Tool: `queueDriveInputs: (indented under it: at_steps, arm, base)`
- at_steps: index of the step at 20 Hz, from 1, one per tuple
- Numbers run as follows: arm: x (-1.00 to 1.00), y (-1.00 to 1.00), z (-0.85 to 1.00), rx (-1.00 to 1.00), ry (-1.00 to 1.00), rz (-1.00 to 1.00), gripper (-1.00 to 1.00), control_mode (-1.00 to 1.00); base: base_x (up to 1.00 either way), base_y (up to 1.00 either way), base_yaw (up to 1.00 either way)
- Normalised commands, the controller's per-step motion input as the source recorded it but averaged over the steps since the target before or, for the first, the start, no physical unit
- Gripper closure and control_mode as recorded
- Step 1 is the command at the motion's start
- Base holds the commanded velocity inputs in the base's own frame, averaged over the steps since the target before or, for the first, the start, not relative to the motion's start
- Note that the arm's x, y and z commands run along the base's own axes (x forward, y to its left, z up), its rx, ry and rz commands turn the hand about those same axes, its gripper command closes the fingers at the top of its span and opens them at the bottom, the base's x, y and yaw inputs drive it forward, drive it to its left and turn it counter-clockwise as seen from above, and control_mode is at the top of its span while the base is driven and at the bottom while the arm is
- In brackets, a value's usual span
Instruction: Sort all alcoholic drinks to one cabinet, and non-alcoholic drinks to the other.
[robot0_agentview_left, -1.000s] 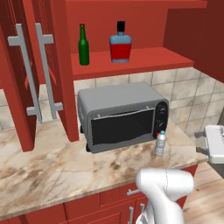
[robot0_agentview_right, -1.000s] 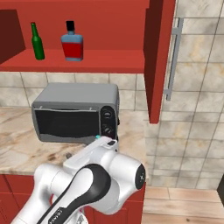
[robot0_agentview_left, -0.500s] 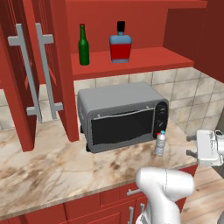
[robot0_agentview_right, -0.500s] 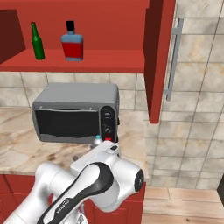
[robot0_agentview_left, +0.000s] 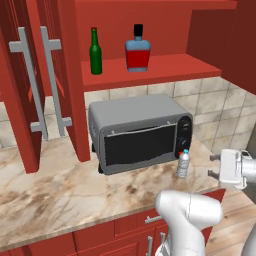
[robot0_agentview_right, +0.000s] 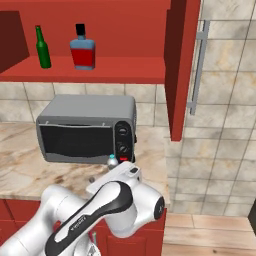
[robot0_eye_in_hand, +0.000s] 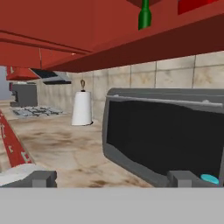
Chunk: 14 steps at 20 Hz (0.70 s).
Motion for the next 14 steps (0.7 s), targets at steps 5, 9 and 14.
queueDriveInputs:
  at_steps: [5,9,14]
  arm:
    - [0.33,0.0,-0.15,0.0,0.0,0.0,-1.0,-1.0]
    - [0.31,0.0,-0.21,0.0,0.0,0.0,-1.0,-1.0]
    - [0.31,-0.01,-0.24,0.0,0.0,0.0,-1.0,-1.0]
  base:
    - [0.0,0.0,0.0]
    - [0.0,0.0,0.0]
    - [0.0,0.0,0.0]
